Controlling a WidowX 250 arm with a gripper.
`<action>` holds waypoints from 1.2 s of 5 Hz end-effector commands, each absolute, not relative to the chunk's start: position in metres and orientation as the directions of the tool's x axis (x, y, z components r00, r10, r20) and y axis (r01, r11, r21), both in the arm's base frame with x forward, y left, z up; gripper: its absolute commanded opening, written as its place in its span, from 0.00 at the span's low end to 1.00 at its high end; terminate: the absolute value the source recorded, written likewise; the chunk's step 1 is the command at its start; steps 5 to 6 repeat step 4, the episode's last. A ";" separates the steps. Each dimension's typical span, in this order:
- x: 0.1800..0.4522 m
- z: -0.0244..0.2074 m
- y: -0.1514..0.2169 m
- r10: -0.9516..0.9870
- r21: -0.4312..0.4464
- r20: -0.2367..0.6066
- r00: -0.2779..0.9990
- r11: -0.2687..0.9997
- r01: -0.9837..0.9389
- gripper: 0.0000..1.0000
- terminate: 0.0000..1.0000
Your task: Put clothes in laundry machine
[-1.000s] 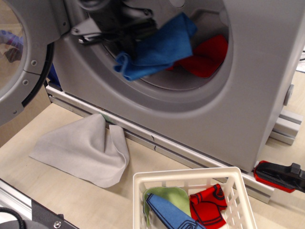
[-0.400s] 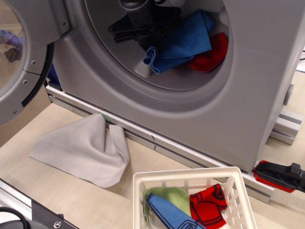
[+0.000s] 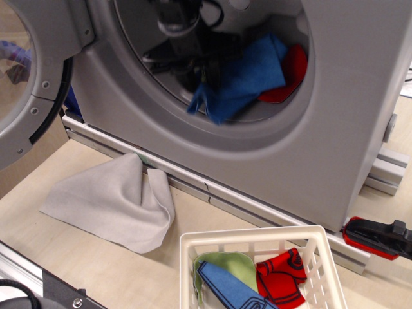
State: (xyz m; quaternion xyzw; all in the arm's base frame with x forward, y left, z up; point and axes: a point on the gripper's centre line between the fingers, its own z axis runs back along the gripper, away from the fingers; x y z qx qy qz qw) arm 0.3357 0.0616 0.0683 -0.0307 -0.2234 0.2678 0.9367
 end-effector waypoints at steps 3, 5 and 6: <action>0.244 0.127 0.019 0.371 -0.244 0.470 0.801 0.927 -0.285 1.00 0.00; 0.228 0.137 0.008 0.350 -0.249 0.438 0.828 0.932 -0.263 1.00 1.00; 0.228 0.137 0.008 0.350 -0.249 0.438 0.828 0.932 -0.263 1.00 1.00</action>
